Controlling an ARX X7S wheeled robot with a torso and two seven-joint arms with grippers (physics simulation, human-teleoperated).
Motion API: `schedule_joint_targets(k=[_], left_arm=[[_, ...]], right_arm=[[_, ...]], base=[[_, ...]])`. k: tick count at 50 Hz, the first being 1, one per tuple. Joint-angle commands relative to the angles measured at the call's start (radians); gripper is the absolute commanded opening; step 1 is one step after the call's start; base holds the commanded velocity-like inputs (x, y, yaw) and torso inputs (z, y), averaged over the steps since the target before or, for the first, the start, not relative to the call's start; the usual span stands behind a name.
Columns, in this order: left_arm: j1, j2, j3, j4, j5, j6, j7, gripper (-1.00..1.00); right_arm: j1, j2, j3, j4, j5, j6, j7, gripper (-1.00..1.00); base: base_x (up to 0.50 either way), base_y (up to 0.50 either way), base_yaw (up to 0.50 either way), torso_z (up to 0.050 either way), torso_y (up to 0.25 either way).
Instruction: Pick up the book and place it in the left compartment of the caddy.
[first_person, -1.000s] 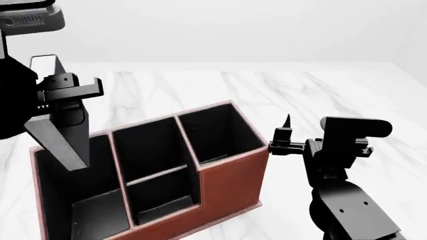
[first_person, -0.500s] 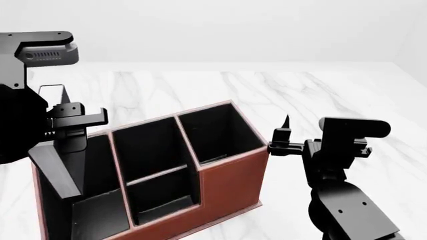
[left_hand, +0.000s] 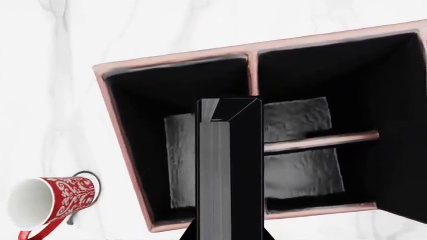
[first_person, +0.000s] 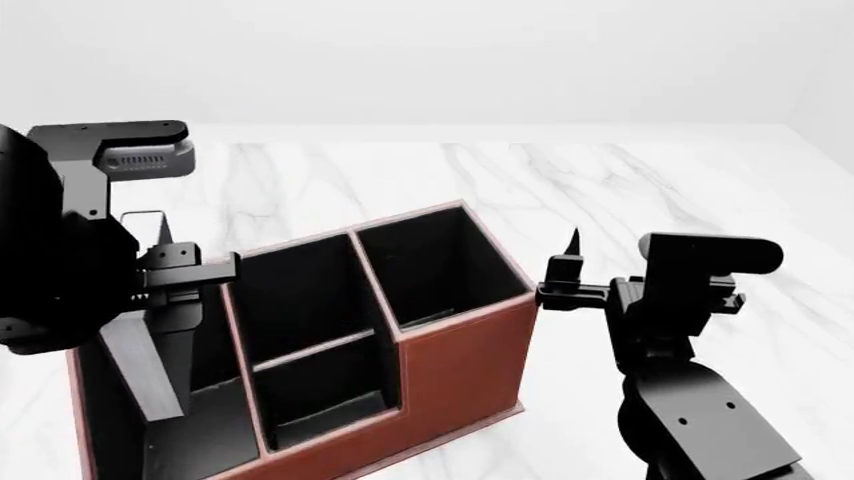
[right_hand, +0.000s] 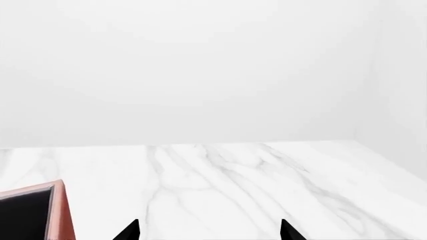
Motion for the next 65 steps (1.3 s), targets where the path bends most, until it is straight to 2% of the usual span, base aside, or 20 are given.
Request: schedule_joint_targets(k=[1, 15, 29, 45, 65], left_arm=[[0.044, 0.001, 0.023, -0.023, 0.038, 0.015, 0.038, -1.0], [0.103, -0.012, 0.044, -0.027, 0.072, 0.021, 0.071, -1.0], [0.189, 0.004, 0.059, -0.076, 0.133, 0.016, 0.16, -1.0], [0.254, -0.017, 0.08, -0.07, 0.159, 0.036, 0.195, -1.0], [0.32, -0.001, 0.092, -0.108, 0.246, 0.066, 0.253, -1.0]], right_arm=[[-0.006, 0.003, -0.001, 0.004, 0.002, -0.009, 0.001, 1.0], [-0.001, 0.006, -0.001, 0.0, 0.01, 0.0, 0.007, 1.0], [-0.01, 0.009, -0.003, 0.009, 0.008, -0.019, 0.007, 1.0], [0.004, 0.015, -0.002, -0.005, 0.019, 0.004, 0.017, 1.0], [-0.003, 0.018, -0.005, 0.0, 0.022, -0.01, 0.019, 1.0]], base=[[0.0, 0.0, 0.0, 0.0, 0.01], [0.0, 0.0, 0.0, 0.0, 0.001], [0.0, 0.0, 0.0, 0.001, 0.001], [0.0, 0.0, 0.0, 0.0, 0.001], [0.0, 0.0, 0.0, 0.0, 0.001]])
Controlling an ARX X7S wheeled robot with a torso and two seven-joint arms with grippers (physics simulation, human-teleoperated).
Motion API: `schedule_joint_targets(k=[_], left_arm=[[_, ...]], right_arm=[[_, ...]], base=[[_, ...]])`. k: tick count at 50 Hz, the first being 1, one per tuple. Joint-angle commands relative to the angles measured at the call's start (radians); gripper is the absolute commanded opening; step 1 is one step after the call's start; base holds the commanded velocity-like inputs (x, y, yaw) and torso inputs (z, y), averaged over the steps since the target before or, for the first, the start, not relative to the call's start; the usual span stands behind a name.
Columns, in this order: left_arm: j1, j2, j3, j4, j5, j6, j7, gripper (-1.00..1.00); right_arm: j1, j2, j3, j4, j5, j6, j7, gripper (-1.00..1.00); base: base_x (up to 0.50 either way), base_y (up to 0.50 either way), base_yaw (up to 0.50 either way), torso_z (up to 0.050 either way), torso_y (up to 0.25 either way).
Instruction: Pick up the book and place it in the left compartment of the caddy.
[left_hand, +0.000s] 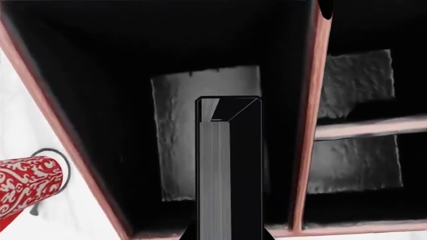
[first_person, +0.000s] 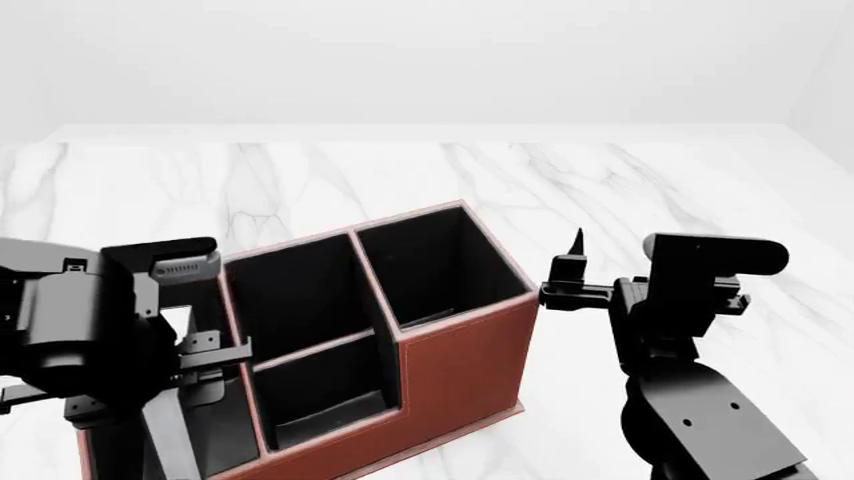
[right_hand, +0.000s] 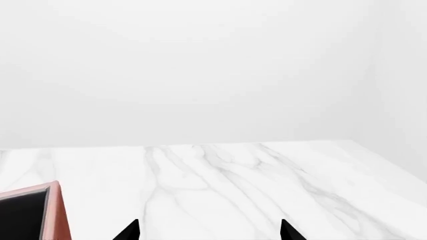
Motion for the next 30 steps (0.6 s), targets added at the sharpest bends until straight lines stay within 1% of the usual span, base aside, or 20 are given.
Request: schedule_joint_targets(k=[1, 12, 30], left_arm=[[0.017, 0.006, 0.004, -0.022, 0.05, 0.029, 0.025, -1.0], [-0.016, -0.016, -0.006, -0.015, 0.073, 0.047, -0.007, -1.0], [-0.024, -0.018, -0.014, -0.025, 0.088, 0.051, -0.012, -1.0]], right_arm=[[0.002, 0.003, 0.0, -0.002, 0.006, 0.004, 0.003, 1.0], [-0.005, 0.002, -0.007, 0.007, 0.002, -0.012, 0.003, 1.0], [0.005, 0.007, -0.006, -0.006, 0.015, 0.006, 0.012, 1.0]], base=[[0.0, 0.0, 0.0, 0.0, 0.0], [0.0, 0.0, 0.0, 0.0, 0.001], [0.0, 0.0, 0.0, 0.001, 0.001]])
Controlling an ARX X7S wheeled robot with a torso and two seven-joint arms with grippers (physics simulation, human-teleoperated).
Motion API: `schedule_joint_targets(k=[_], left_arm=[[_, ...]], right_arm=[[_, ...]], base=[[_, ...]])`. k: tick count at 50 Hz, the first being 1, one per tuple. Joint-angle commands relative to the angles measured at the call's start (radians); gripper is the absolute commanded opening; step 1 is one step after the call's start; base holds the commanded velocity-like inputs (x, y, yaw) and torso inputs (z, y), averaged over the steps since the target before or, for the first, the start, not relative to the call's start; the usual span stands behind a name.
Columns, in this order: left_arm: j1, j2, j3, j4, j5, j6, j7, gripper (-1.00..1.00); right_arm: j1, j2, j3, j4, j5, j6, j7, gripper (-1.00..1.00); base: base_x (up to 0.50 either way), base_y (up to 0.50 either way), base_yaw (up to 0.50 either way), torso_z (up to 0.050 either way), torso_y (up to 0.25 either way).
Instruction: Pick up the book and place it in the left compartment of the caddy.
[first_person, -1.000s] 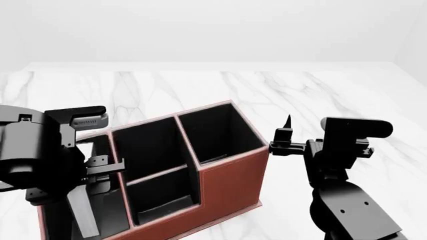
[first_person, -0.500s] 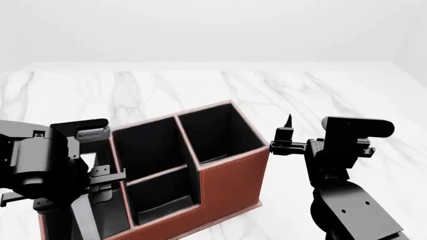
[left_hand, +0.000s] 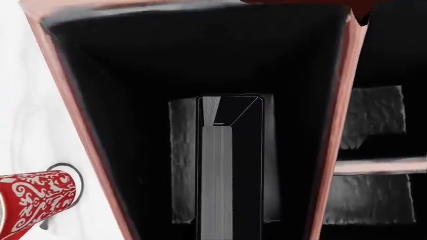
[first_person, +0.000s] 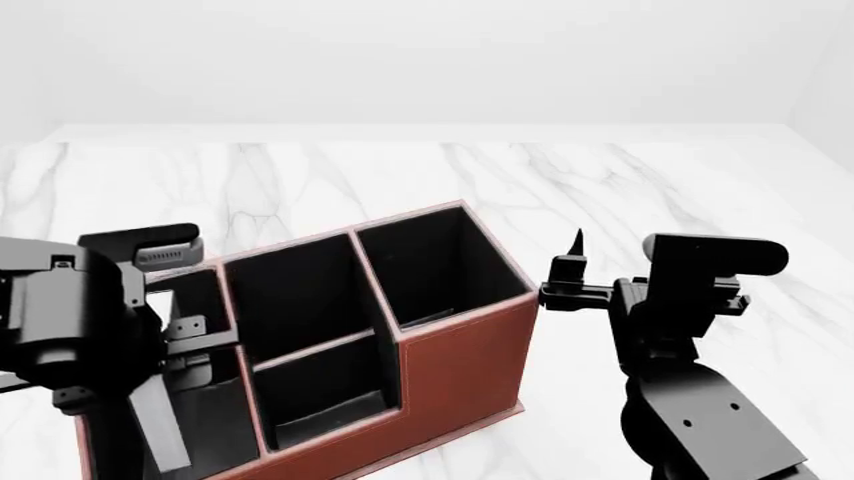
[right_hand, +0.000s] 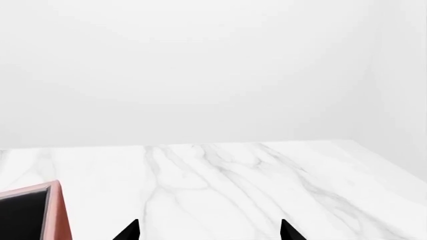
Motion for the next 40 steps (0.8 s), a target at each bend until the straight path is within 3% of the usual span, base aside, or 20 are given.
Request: schedule_joint_targets(k=[1, 31, 40], left_arm=[[-0.014, 0.005, -0.003, -0.018, 0.031, 0.021, -0.004, -1.0], [0.186, 0.106, 0.064, -0.122, 0.25, 0.128, 0.105, -1.0], [0.199, 0.106, 0.063, -0.131, 0.249, 0.128, 0.118, -1.0]], right_arm=[[0.001, 0.001, -0.004, 0.002, 0.002, -0.004, 0.002, 1.0], [0.003, 0.009, 0.001, -0.005, 0.017, 0.0, 0.01, 1.0], [-0.005, 0.01, -0.001, 0.003, 0.014, -0.016, 0.008, 1.0]], base=[[0.0, 0.0, 0.0, 0.0, 0.0], [0.0, 0.0, 0.0, 0.0, 0.001], [0.0, 0.0, 0.0, 0.001, 0.001]])
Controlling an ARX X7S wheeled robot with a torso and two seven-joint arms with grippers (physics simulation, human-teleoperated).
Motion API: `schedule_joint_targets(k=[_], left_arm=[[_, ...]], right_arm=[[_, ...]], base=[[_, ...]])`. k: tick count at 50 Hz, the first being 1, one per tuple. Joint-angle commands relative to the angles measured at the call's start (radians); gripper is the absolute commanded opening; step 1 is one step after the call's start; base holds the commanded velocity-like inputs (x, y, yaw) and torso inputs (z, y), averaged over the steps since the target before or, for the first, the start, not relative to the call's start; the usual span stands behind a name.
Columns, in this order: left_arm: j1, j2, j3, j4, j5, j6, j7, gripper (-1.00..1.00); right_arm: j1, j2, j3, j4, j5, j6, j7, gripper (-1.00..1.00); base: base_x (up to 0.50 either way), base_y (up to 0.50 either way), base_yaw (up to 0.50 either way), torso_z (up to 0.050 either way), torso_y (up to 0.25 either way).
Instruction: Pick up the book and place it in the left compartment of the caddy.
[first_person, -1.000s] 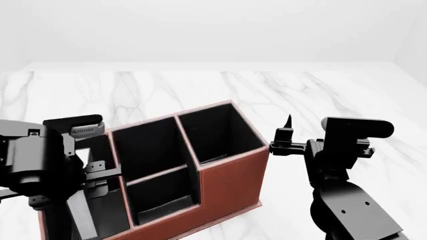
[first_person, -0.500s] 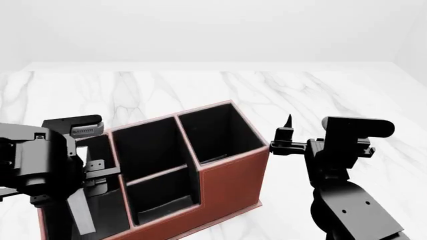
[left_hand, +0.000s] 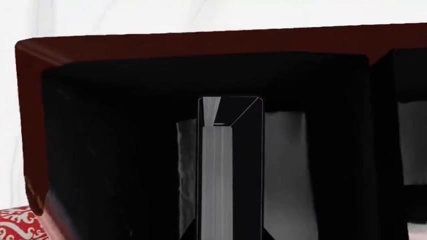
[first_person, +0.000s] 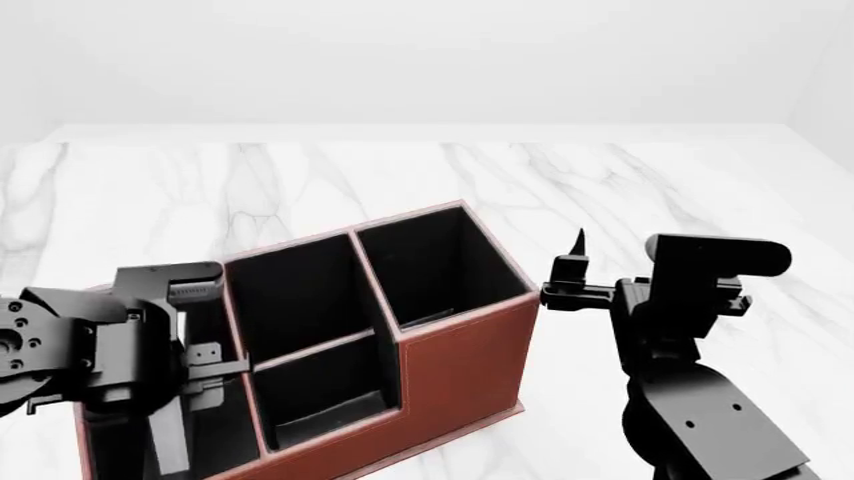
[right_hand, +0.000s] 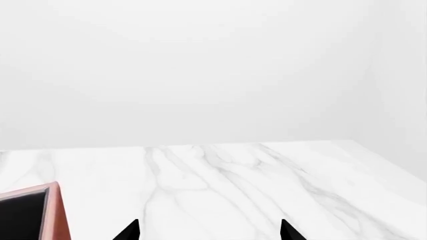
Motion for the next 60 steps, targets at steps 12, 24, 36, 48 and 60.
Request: schedule_joint_targets(k=[12, 24, 36, 48, 60], left_arm=[[-0.001, 0.003, -0.001, -0.008, 0.016, 0.003, -0.004, 1.0], [-0.148, -0.07, -0.052, 0.131, -0.017, -0.028, -0.108, 1.0], [-0.364, -0.142, -0.15, 0.258, -0.073, -0.076, -0.223, 1.0], [-0.521, -0.181, -0.275, 0.355, -0.16, -0.099, -0.243, 1.0], [-0.244, -0.254, -0.301, 0.667, 0.512, 0.355, -0.089, 1.0]], right_arm=[[0.002, 0.006, -0.002, -0.003, 0.008, 0.002, 0.005, 1.0], [0.009, 0.008, -0.003, -0.007, 0.014, 0.009, 0.009, 1.0], [0.003, 0.009, -0.007, -0.009, 0.015, 0.002, 0.01, 1.0], [0.001, 0.009, -0.011, -0.011, 0.017, -0.003, 0.013, 1.0], [0.0, 0.0, -0.026, -0.025, 0.021, -0.018, 0.007, 1.0]], base=[[0.0, 0.0, 0.0, 0.0, 0.002], [0.0, 0.0, 0.0, 0.0, 0.0], [0.0, 0.0, 0.0, 0.0, 0.0], [0.0, 0.0, 0.0, 0.0, 0.0], [0.0, 0.0, 0.0, 0.0, 0.0]])
